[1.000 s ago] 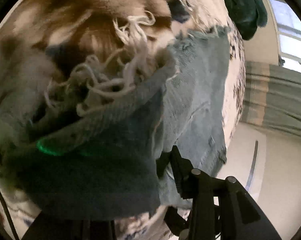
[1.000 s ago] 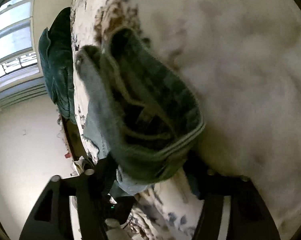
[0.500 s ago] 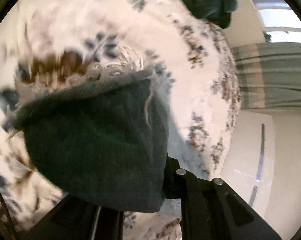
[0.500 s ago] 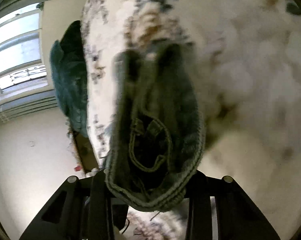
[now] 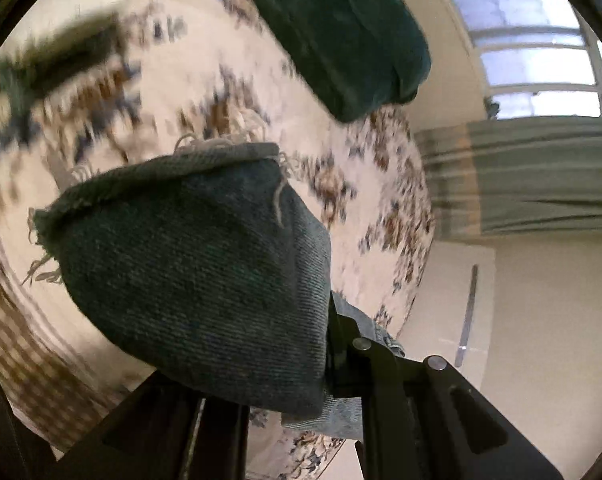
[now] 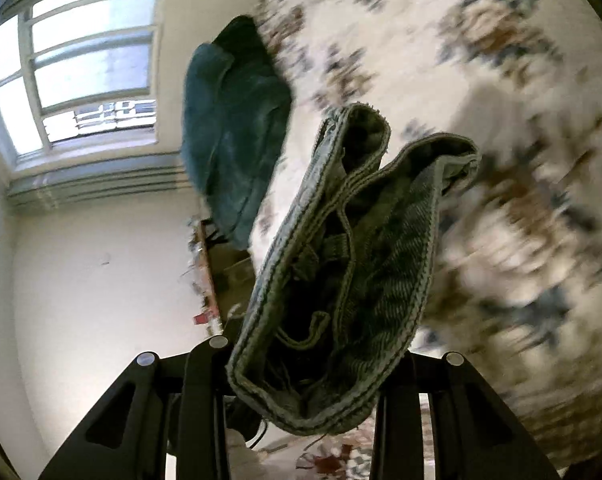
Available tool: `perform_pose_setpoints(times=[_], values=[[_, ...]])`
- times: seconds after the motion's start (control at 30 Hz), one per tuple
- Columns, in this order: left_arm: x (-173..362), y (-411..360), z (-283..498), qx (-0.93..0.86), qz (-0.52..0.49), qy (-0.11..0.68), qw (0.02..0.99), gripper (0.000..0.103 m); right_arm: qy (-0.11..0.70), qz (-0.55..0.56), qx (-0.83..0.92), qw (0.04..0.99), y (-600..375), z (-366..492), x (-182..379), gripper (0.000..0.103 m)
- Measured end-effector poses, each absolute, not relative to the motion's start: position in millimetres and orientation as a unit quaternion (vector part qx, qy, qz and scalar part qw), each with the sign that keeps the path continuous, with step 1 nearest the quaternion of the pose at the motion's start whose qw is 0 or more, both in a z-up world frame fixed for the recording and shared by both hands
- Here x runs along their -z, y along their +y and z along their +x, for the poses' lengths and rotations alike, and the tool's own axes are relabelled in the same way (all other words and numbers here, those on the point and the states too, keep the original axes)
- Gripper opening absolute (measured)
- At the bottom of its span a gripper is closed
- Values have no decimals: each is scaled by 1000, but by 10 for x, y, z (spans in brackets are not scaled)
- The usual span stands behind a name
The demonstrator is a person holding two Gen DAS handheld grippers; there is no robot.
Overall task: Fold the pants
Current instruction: 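Grasp the folded shorts with both grippers and lift them off the bed, then lower the folded shorts onto the stack of white clothes and release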
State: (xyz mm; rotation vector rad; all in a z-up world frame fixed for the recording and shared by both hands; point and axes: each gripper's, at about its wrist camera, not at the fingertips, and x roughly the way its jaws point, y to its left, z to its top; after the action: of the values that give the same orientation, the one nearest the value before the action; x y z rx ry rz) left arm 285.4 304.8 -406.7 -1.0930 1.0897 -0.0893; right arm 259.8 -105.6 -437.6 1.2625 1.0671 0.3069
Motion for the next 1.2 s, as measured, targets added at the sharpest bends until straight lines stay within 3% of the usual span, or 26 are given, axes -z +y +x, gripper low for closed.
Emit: perform_pose_setpoints(times=[0.4,0.5,0.63,0.8,0.87,1.0,1.1,1.2], values=[[3544,6181,3544,17,-457,445,770,11,459,542,-224,668,2405,3582,3976,35],[3688,6748,3732,8,-449,436,780,11,460,539,-243,662,3115,3850,4120,35],[4329,7410,3838,-14,-444,458,770,11,476,520,-253,663,3921,4070,4614,34],[5655,7833,3549,-63,-456,539,705,12,547,491,-216,642,4553,3842,5608,35],[5920,7903,3413,-64,-473,544,691,14,571,478,-199,637,4633,3709,5919,35],[6009,7894,3228,-39,-488,532,691,21,602,451,-192,631,4676,3592,6123,41],[5922,7873,3091,-48,-495,531,686,30,627,437,-187,618,4620,3614,6152,52],[5576,7919,2933,-87,-461,529,707,28,644,406,-179,623,4515,3650,5962,66]])
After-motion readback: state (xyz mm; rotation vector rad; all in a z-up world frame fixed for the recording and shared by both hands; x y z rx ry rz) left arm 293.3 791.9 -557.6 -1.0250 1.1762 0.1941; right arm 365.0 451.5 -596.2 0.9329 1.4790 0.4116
